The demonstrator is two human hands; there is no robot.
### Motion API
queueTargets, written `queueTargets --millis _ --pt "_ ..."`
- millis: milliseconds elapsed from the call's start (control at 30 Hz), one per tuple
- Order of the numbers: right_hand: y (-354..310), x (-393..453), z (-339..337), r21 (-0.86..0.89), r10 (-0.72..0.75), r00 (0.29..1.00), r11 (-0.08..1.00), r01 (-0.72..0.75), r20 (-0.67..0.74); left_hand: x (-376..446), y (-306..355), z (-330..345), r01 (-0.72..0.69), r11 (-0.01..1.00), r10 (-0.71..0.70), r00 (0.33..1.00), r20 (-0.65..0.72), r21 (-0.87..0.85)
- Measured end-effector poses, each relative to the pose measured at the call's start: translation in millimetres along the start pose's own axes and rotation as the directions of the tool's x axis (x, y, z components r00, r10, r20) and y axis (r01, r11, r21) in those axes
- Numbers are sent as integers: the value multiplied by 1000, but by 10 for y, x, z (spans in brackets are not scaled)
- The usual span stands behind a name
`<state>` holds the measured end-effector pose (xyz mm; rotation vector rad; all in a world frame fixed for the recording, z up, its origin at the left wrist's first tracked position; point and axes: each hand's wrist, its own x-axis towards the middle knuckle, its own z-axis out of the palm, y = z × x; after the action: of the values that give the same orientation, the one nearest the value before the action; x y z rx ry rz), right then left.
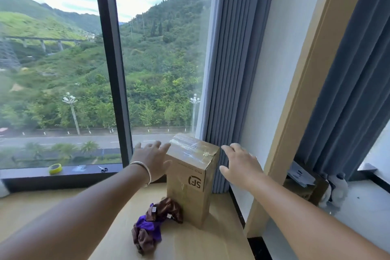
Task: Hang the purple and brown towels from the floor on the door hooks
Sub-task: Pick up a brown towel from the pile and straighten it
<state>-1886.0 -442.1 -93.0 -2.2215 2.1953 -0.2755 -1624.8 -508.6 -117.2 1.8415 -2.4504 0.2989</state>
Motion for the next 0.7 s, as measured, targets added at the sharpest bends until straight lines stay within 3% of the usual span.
queueTargets --millis 233,400,700 --pt "-621 1318 498 14 -114 991 993 113 74 759 -959 606 140 990 -138 989 60 -18" --pt "-948 1938 984 23 -153 972 988 151 179 1033 -1410 1049 162 987 -160 982 101 -19" --pt "-1357 2952 2339 34 -326 863 940 339 385 1337 -1909 2282 329 944 -311 894 322 -4"
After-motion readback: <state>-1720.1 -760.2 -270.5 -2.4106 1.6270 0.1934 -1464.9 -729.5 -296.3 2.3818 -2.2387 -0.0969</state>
